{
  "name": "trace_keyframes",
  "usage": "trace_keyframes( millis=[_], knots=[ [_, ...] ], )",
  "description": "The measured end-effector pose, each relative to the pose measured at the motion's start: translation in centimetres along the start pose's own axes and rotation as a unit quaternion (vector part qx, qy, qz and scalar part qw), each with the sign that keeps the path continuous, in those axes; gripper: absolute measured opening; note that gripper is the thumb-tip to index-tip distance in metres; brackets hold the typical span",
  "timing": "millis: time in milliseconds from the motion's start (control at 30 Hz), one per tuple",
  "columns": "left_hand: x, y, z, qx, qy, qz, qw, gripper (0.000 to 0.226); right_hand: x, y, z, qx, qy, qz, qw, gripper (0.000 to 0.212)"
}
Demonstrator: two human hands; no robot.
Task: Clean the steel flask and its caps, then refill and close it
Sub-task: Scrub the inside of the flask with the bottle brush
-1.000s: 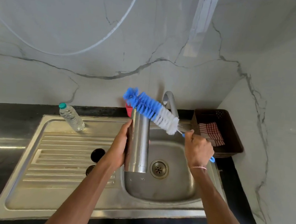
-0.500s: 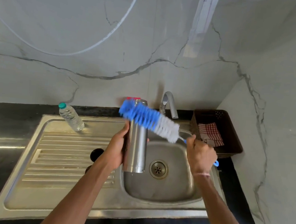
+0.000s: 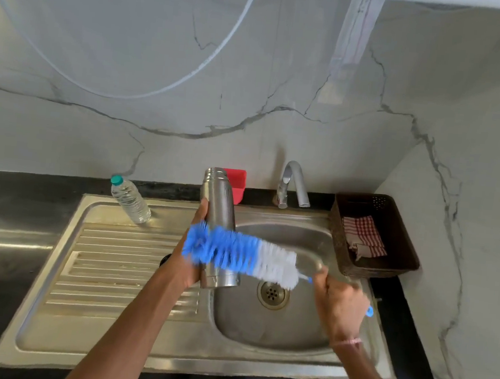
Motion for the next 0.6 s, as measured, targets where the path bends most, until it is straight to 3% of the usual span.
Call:
trace_keyframes(
  millis=[33,67,200,367,467,500,567,600],
  knots=[
    [0.5,0.1,0.4,-0.021,0.021,-0.074,0.997,0.058,0.5,-1.4,-0.3,0.016,0.003,-0.001,1.0,0.061],
    [1.2,0.4,0.6,-0.007,0.003,-0.065,0.998,0.049,1.1,-2.9,-0.6,0.042,0.01,-0.008,0.999,0.061],
    [2.6,0.7,1.0,-0.047,0.019,-0.036,0.998,0.078,2.6,-7.0,-1.0,0.114,0.031,-0.038,0.992,0.057],
    [1.6,0.5,0.7,-0.011,0.043,-0.073,0.996,0.057,2.0,-2.7,0.5,0.026,0.011,0.01,1.0,0.057],
    [0.8,0.6,0.0,-0.023,-0.042,-0.114,0.992,0.097,1.2,2.0,0.4,0.007,-0.018,0.031,0.999,0.061],
    [0.0,1.1,-0.5,-0.038,0.001,-0.091,0.995,0.104,1.0,3.0,0.1,0.011,-0.024,0.028,0.999,0.061],
    [-0.7,1.1,0.3,0.0,0.125,0.015,0.992,0.089,0.6,3.3,-0.3,0.003,-0.027,0.019,0.999,0.061],
    [-2.1,1.4,1.4,0.051,0.06,0.059,0.995,0.077,0.5,2.6,-0.4,-0.007,-0.028,0.015,0.999,0.061]
  ],
)
Point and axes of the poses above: each hand's wrist, its own y-axis away from the middle knuckle, its own x-axis out of the palm, z = x × y, the point moved 3 cm from there along -y, towards the middle knuckle, and after that the axes turned 9 degrees about -x, right-handed, at the moved point
